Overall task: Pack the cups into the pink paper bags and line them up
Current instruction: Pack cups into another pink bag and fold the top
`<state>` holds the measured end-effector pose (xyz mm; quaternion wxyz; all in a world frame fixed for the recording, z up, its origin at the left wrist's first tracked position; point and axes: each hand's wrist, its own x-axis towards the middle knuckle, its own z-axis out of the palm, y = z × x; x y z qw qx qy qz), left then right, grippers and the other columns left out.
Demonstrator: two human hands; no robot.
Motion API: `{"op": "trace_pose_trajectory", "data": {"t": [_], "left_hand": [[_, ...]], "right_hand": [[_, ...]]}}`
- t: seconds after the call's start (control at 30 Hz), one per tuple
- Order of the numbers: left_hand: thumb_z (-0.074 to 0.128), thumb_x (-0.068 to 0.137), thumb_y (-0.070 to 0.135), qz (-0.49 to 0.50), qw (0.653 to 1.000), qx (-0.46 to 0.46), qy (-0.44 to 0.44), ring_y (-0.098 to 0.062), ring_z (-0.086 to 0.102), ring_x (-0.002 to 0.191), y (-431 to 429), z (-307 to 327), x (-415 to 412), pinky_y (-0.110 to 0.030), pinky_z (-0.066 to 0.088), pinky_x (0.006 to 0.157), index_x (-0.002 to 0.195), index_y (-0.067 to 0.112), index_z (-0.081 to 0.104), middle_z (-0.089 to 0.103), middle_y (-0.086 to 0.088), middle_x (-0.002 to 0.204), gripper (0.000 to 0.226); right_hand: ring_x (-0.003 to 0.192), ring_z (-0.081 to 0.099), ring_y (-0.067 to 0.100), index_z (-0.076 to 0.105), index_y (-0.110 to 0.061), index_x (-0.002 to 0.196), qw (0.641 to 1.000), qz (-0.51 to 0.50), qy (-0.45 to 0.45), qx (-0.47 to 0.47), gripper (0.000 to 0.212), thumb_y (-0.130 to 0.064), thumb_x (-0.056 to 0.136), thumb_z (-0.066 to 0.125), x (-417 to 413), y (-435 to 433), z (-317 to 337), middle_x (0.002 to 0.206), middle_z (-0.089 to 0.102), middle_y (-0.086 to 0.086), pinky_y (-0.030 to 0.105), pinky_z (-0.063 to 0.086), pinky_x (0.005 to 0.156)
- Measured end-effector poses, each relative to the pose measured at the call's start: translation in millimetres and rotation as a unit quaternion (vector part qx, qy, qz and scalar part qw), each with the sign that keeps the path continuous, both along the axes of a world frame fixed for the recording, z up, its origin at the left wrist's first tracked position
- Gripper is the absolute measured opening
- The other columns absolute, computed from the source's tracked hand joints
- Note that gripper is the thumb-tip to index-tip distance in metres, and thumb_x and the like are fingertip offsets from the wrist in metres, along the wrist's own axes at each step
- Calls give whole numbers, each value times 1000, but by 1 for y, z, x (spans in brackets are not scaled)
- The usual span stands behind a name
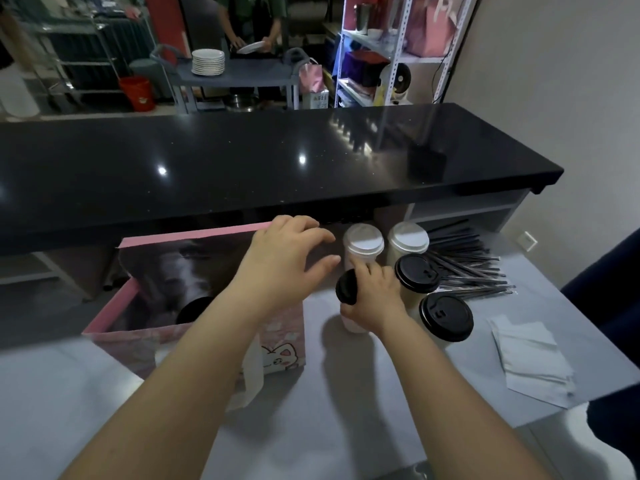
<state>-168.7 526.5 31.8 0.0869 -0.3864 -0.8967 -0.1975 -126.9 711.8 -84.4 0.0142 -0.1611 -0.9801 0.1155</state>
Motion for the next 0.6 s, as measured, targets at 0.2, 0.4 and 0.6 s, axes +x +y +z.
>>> {"op": "trace_pose_trajectory", "data": {"t": [0.2,0.4,0.6], "left_hand": [[63,85,44,2,988,90,-126,-1,50,111,-76,12,-10,-27,45,92,122,37,57,54,23,117,39],[84,72,35,103,980,44,-167,-2,56,108,-145,12,-20,-28,48,91,119,42,59,61,20,114,54],[88,55,53,104,979,-6,-174,-5,19,142,-161,2,-18,-27,22,112,154,32,12,24,13,157,127]], "right_hand": [[116,51,25,46,-26,129,933,-88,173,-303,72,-30,69,85,22,19,40,117,54,-1,32,43,92],[112,52,-2,49,-45,125,883,19,307,-355,66,-34,70,84,29,1,136,124,53,-19,13,45,85],[122,46,5,45,-42,137,874,215,305,-311,72,-38,72,77,28,-80,188,133,44,-13,38,47,102]]}}
